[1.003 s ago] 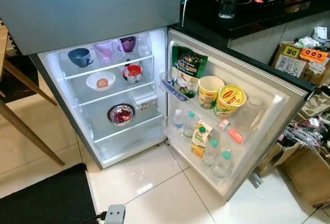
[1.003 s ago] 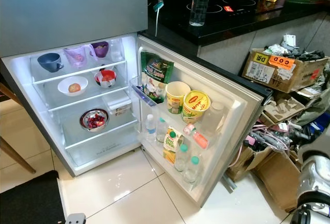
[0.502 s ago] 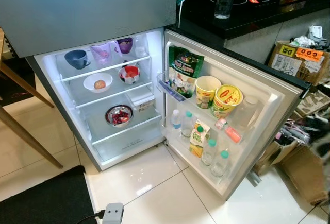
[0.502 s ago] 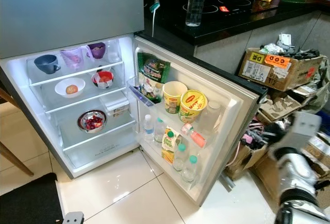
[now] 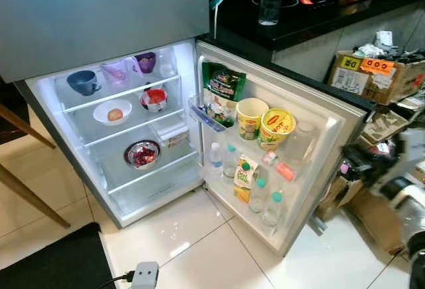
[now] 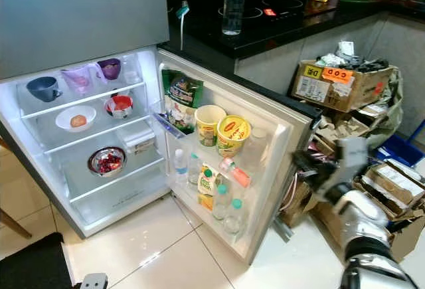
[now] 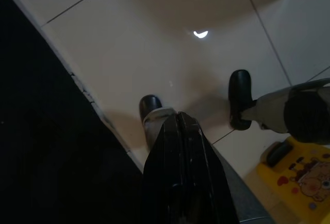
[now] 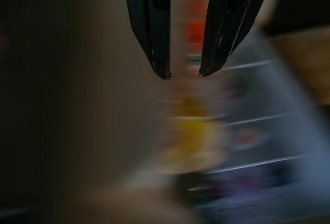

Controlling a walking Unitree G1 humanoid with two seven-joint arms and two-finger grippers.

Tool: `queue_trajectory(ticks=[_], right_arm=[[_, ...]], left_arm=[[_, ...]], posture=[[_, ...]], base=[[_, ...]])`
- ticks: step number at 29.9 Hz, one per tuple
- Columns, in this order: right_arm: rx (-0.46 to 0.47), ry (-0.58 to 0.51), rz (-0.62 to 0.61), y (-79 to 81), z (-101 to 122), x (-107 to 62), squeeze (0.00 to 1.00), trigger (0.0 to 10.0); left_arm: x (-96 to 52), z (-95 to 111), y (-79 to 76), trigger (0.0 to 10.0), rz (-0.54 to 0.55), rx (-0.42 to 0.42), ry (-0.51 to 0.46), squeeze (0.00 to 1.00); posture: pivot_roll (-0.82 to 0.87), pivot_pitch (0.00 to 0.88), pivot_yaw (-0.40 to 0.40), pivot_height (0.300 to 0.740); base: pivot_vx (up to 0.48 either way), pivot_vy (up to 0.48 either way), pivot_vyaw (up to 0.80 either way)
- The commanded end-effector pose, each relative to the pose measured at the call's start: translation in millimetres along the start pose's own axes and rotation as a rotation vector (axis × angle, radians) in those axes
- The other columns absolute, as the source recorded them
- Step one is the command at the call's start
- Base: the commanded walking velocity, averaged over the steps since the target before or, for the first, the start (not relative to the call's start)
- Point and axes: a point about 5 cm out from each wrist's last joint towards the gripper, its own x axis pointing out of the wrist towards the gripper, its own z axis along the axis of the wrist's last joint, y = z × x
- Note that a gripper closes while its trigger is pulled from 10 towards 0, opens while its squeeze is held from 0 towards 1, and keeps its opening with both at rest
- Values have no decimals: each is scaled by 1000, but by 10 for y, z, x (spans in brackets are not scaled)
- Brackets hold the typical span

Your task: Restocking fridge

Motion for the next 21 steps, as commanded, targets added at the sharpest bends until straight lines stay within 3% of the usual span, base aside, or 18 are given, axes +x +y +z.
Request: queue_trajectory(ticks=[1,4,5,7,14,16,17,18,19,21], right_arm=[[16,20,88,75,-39,13,0,10000],[37,49,237,230,-106,41,0,10000],[37,49,237,230,-106,41,0,10000],[76,85,410,414,-172,32,0,10000],[99,138,461,472,-256,-20,0,10000],[76,252,384,378,-366,-133,0,10000],[76,252,384,378,-366,-133,0,10000],[34,385,277,244,-458,-295,0,10000],[34,385,277,244,-458,-295,0,10000],[-38,549,42,-15,-496,-535,0,10000]], left_arm=[[-31,-63,72,10000,21,-14,17,0],[-30,-76,64,10000,20,-15,21,0],[-30,-76,64,10000,20,-15,21,0],[-31,-89,57,10000,20,-17,24,0],[-33,-99,57,10000,22,-18,27,0],[-36,-110,61,10000,22,-19,28,0],[-36,-110,61,10000,22,-19,28,0],[-42,-125,69,10000,23,-18,32,0],[-42,-125,69,10000,23,-18,32,0],[-56,-161,88,10000,25,-13,42,0]], posture=[[-78,0,5,740],[-78,0,4,740],[-78,0,4,740],[-79,0,4,740],[-75,0,0,740],[-72,0,1,740],[-72,0,1,740],[-72,0,3,740],[-72,0,3,740],[-72,0,7,740]], base=[[0,0,0],[0,0,0],[0,0,0],[0,0,0],[0,0,0],[0,0,0],[0,0,0],[0,0,0],[0,0,0],[0,0,0]])
